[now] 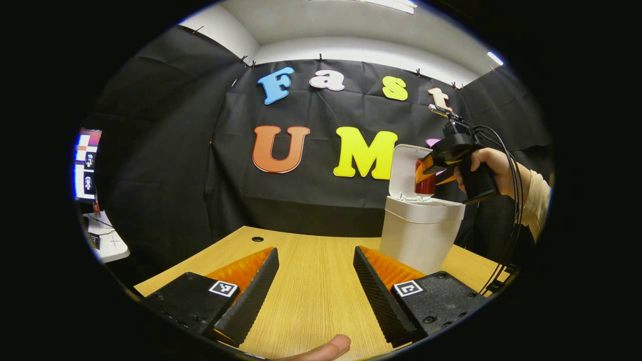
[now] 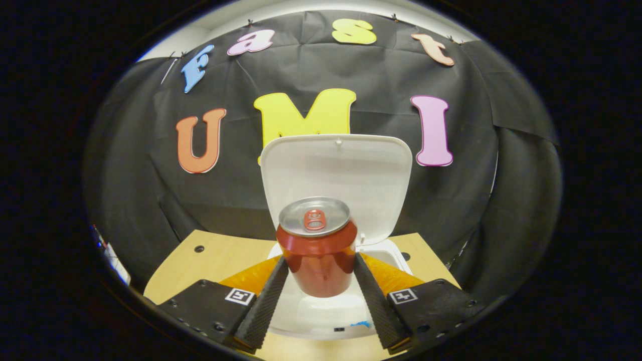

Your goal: Press the lid of the desktop garbage bin to open it, pick up the crumpled paper on the desktop and throw it into the bin, then pick up the pop can on the desktop and drop it into the bin, and finally close the garbage bin lid.

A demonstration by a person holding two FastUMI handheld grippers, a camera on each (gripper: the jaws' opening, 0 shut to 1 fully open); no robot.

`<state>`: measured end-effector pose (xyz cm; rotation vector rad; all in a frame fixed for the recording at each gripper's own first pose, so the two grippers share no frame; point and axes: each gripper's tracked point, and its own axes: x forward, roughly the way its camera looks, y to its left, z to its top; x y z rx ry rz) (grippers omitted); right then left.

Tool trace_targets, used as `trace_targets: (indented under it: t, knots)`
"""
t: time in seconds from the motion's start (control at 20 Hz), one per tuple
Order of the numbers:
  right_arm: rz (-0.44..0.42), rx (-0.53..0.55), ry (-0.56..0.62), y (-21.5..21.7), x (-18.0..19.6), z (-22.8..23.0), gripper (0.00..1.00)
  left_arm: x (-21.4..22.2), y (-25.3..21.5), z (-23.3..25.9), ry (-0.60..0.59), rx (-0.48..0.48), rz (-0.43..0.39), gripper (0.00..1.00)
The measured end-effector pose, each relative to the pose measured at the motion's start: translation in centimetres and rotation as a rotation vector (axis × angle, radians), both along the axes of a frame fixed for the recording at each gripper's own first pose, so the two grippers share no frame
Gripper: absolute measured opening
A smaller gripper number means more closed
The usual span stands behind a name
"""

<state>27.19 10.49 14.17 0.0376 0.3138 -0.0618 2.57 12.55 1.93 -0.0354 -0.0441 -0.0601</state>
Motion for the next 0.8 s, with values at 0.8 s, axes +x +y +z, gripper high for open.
trace_targets:
  t: [0.8]
  knots:
    - [0.026, -0.045, -0.176, 2.2, -3.0, 8.2, 0.81, 0.7, -0.5, -0.6, 0.014, -0.021, -0.020, 0.97]
